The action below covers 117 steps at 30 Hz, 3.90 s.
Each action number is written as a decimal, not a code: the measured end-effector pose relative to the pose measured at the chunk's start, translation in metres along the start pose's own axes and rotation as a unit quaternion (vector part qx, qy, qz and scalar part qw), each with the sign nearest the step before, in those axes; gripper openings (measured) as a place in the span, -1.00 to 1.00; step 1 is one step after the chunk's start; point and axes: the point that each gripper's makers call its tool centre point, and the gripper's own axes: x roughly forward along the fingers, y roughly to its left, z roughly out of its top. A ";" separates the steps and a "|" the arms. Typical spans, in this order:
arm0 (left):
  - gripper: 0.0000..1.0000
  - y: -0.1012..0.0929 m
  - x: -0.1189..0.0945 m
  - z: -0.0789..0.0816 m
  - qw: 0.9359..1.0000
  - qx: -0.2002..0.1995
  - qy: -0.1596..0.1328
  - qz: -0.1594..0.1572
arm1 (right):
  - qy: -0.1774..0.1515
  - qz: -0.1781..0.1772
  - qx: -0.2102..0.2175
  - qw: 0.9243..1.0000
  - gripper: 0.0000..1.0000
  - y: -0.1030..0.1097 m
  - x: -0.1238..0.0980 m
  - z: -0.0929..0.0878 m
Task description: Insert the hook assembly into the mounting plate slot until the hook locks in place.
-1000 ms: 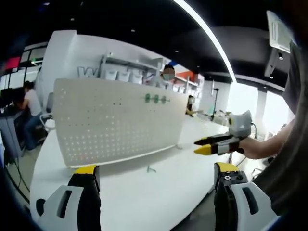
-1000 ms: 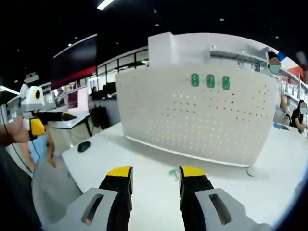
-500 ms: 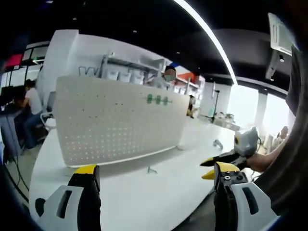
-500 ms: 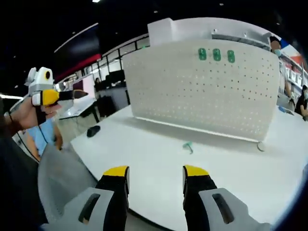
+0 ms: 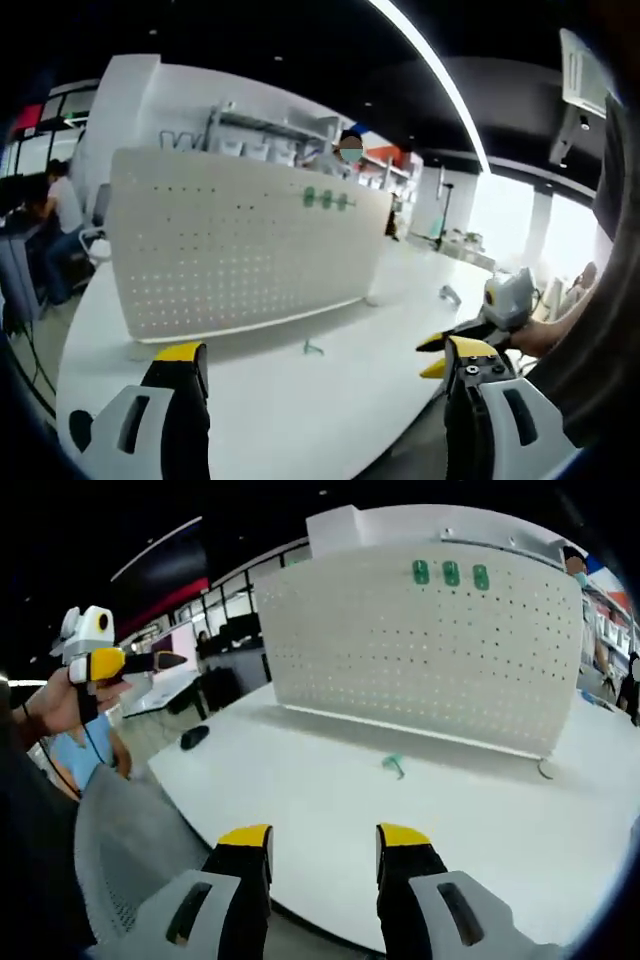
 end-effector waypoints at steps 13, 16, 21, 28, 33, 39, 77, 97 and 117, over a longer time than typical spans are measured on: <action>0.95 0.017 -0.001 -0.001 1.000 -0.009 0.002 0.019 | 0.022 0.014 -0.049 0.998 -0.28 -0.023 0.038 0.006; 0.95 0.021 -0.003 -0.004 1.000 -0.014 0.005 0.024 | 0.025 0.017 -0.047 0.998 -0.28 -0.027 0.047 0.010; 0.95 0.030 -0.006 -0.007 0.999 -0.018 0.009 0.038 | 0.024 0.020 -0.056 0.998 -0.29 -0.034 0.066 0.017; 0.95 0.035 -0.005 -0.006 0.999 -0.020 0.011 0.045 | 0.038 0.033 -0.088 0.995 -0.33 -0.041 0.098 0.022; 0.95 0.039 -0.006 -0.006 0.998 -0.021 0.012 0.051 | 0.042 0.036 -0.100 0.993 -0.35 -0.047 0.118 0.025; 0.95 0.045 -0.008 -0.009 0.998 -0.025 0.015 0.060 | 0.063 0.032 -0.117 0.991 -0.39 -0.064 0.144 0.021; 0.93 0.070 -0.002 -0.020 0.993 -0.039 0.043 0.101 | 0.128 0.027 -0.079 0.988 -0.69 -0.115 0.205 -0.003; 0.92 0.072 0.003 -0.017 0.994 -0.032 0.045 0.099 | 0.126 0.026 -0.059 0.990 -0.98 -0.116 0.207 -0.004; 0.85 0.063 0.004 -0.007 0.996 -0.020 0.027 0.080 | 0.075 0.036 0.022 0.996 -0.99 -0.097 0.178 0.059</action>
